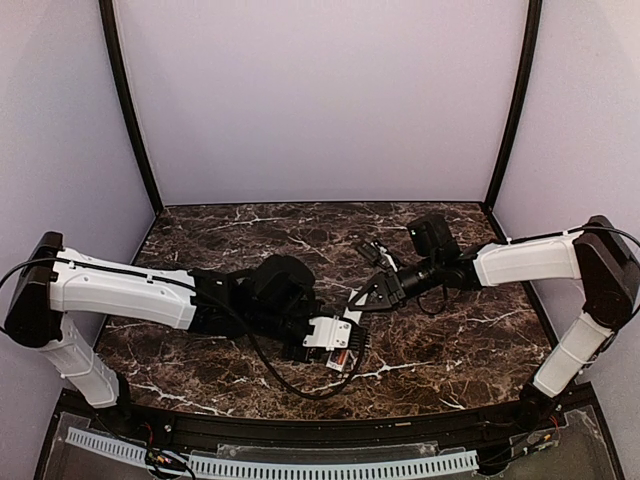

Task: Load the batteries into the remote control
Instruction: Load the battery into the battery compartment, then press the battery in the battery compartment.

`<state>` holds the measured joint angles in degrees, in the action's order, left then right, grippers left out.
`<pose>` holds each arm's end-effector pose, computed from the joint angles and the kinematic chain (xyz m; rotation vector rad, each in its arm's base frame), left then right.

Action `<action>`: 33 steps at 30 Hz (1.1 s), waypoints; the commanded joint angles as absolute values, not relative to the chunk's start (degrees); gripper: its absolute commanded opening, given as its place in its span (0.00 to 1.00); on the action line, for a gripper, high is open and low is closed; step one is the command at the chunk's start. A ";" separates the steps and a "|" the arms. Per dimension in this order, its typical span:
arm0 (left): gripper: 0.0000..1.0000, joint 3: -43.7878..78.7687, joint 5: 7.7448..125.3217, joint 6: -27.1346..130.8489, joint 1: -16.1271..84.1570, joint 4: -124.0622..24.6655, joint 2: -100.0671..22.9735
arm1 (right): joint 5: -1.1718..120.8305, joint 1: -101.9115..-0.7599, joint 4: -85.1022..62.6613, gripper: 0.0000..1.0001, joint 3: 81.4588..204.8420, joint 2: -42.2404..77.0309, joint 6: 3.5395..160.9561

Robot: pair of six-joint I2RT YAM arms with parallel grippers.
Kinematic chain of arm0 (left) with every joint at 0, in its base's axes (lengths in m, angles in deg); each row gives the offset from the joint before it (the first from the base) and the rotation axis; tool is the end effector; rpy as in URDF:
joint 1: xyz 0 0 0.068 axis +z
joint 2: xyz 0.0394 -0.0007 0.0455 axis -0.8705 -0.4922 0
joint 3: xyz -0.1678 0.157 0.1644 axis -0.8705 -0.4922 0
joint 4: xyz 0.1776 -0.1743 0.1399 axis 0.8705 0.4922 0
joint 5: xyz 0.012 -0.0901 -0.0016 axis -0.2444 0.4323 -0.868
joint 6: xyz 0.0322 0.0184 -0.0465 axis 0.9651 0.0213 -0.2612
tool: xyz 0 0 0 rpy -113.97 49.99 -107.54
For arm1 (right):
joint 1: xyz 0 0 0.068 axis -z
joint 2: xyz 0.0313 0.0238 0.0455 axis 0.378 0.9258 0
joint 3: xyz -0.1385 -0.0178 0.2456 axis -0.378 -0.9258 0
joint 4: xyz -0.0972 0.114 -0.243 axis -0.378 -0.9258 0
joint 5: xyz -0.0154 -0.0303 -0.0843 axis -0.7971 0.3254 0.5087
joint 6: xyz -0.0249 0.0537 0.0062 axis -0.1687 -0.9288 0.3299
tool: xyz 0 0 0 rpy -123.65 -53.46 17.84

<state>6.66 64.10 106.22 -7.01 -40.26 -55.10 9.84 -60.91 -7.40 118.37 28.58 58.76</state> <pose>0.1432 -0.3577 0.2291 1.8797 1.2404 -0.3474 0.2500 0.2474 0.1931 -0.8056 2.3187 1.7276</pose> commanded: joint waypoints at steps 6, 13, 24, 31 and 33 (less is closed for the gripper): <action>0.30 1.39 64.41 96.71 -6.54 -46.59 -45.54 | 7.85 -59.70 -0.72 0.00 116.30 27.67 58.49; 0.57 -0.10 65.54 77.51 -2.11 -49.88 -43.70 | 10.36 -58.28 0.66 0.00 115.91 23.38 59.24; 0.68 -0.04 78.87 57.36 2.06 -56.11 -47.99 | 13.55 -56.84 5.82 0.00 115.58 18.15 57.49; 0.66 1.67 78.42 54.87 2.07 -56.63 -51.54 | 13.56 -56.80 7.39 0.00 115.47 17.08 56.29; 0.64 2.07 77.01 54.56 2.03 -56.10 -52.23 | 13.32 -56.81 7.53 0.00 115.50 16.86 56.11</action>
